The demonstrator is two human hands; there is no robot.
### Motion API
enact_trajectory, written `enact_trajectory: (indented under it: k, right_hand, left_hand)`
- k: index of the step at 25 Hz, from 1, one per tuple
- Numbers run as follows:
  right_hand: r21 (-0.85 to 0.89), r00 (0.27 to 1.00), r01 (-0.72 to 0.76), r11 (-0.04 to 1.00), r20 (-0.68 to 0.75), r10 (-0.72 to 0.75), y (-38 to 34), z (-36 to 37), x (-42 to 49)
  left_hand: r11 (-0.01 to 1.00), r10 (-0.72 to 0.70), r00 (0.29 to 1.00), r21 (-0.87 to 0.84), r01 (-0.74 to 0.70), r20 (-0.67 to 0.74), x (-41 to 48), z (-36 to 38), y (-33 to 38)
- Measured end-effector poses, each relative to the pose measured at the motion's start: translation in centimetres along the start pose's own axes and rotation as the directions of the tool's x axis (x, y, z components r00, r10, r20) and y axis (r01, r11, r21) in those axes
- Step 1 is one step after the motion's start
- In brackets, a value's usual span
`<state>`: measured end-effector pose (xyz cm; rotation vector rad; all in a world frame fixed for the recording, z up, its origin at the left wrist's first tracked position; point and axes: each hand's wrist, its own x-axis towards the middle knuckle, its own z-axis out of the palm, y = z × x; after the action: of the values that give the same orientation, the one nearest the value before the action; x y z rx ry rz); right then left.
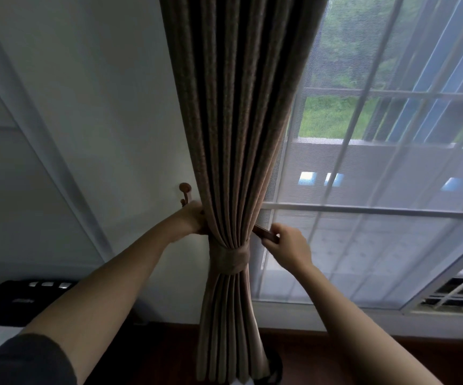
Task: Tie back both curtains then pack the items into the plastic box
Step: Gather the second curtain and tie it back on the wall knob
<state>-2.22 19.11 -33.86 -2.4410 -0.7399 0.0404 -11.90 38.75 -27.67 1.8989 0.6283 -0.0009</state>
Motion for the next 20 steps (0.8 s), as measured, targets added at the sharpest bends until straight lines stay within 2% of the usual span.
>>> enact_trajectory:
  k: [3,7,9,11,13,17,18,20]
  right_hand:
    - [0.14,1.0,0.015,0.99,0.001,-0.015,1.6,-2.5,-1.0]
    - [0.355,0.988,0.084,0.931,0.09,-0.123,1.5,-4.7,-2.3]
    - [0.458,0.971,0.102,0.883,0.148,-0.188,0.9,-4.6,-3.1]
    - [0.493,0.952,0.13,0.86,0.18,-0.247,0.1,-4.5,-3.9]
    - [0.425,0.948,0.177,0.888,0.169,-0.27,0.0,-4.6,-4.2]
    - [0.111,0.973,0.194,0.975,0.105,-0.205,1.3,-3.7,-5.1]
    - [0.078,0.973,0.194,0.978,0.115,-0.202,1.4,-2.9,-5.9]
    - [0.197,0.954,0.221,0.955,0.158,-0.254,0.8,-1.6,-7.6]
  left_hand:
    - [0.974,0.1,0.991,-0.214,-0.078,0.093,-0.7,-0.3,-3.7]
    - [0.951,0.309,0.93,-0.034,-0.309,0.2,-2.8,2.5,-6.0]
    - [0.944,0.324,0.943,0.036,-0.327,0.08,-2.9,4.3,-5.8]
    - [0.939,0.344,0.936,0.021,-0.344,-0.069,-2.8,5.6,-5.3]
    - [0.939,0.341,0.921,0.029,-0.342,-0.187,-2.3,6.0,-5.0]
    - [0.953,0.3,0.883,0.064,-0.297,-0.36,-1.8,6.5,-4.5]
    - [0.949,0.308,0.868,0.068,-0.307,-0.39,-1.9,6.9,-4.3]
    - [0.943,0.326,0.832,0.089,-0.322,-0.449,-2.0,7.4,-4.1]
